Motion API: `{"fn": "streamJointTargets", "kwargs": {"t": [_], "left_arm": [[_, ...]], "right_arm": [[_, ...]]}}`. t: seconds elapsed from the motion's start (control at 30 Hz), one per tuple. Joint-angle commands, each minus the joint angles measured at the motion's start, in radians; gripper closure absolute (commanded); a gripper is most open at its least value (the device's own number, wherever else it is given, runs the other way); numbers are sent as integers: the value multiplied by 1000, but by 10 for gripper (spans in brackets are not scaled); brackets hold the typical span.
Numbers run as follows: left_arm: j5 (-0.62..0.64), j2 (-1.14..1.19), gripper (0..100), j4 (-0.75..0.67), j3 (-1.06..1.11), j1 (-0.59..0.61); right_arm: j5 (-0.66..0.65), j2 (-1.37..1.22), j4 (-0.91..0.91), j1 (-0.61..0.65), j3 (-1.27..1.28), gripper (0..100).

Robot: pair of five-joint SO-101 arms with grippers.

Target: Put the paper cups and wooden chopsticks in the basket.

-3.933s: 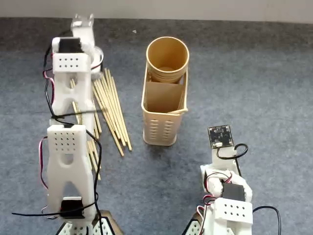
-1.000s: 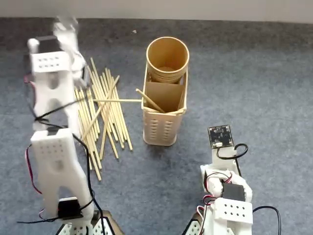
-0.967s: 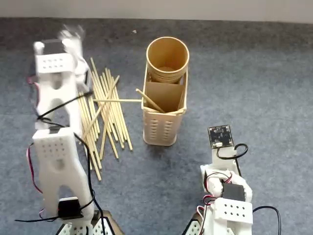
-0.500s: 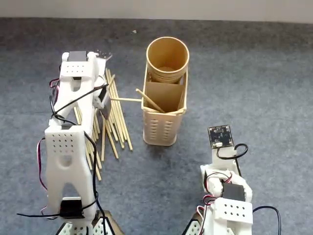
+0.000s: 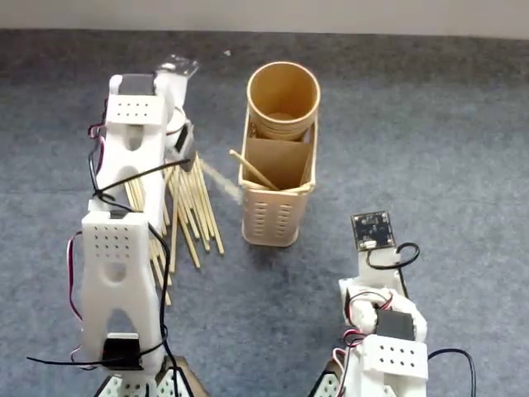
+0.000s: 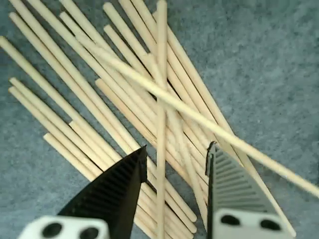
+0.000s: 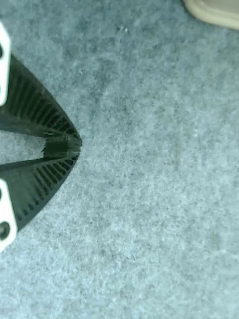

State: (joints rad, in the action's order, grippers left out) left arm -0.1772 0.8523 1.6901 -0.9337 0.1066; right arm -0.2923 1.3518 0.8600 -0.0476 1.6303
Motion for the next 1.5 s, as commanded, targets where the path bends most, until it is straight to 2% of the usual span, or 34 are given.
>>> {"fn": "streamJointTargets", "kwargs": {"t": [0.0, 0.1, 0.2, 0.37, 0.5, 0.67, 0.9, 1.03, 1.27, 1.47], "left_arm": [[-5, -47, 784, -2, -59, 64], [3, -47, 784, 0, -79, 128], [86, -47, 784, 74, -74, 173], [227, -44, 784, 77, 27, 240], [275, -44, 783, 75, 122, 231], [298, -44, 786, -35, 257, 189], [292, -50, 965, -107, 334, 171], [247, -51, 996, -97, 226, 156], [245, -50, 996, 72, -139, 51], [252, -54, 996, 72, -380, -38]], "right_arm": [[-11, 10, -15, -8, -4, 994], [-11, 10, -15, -8, -4, 994], [-11, 10, -15, -8, -4, 994], [-11, 10, -15, -8, -4, 994], [-11, 10, -15, -8, -4, 994], [-11, 10, -15, -8, -4, 994], [-11, 10, -15, -8, -4, 994], [-9, 10, -15, -8, -4, 994], [-9, 10, -15, -8, -4, 994], [-9, 10, -15, -8, -4, 994]]}}
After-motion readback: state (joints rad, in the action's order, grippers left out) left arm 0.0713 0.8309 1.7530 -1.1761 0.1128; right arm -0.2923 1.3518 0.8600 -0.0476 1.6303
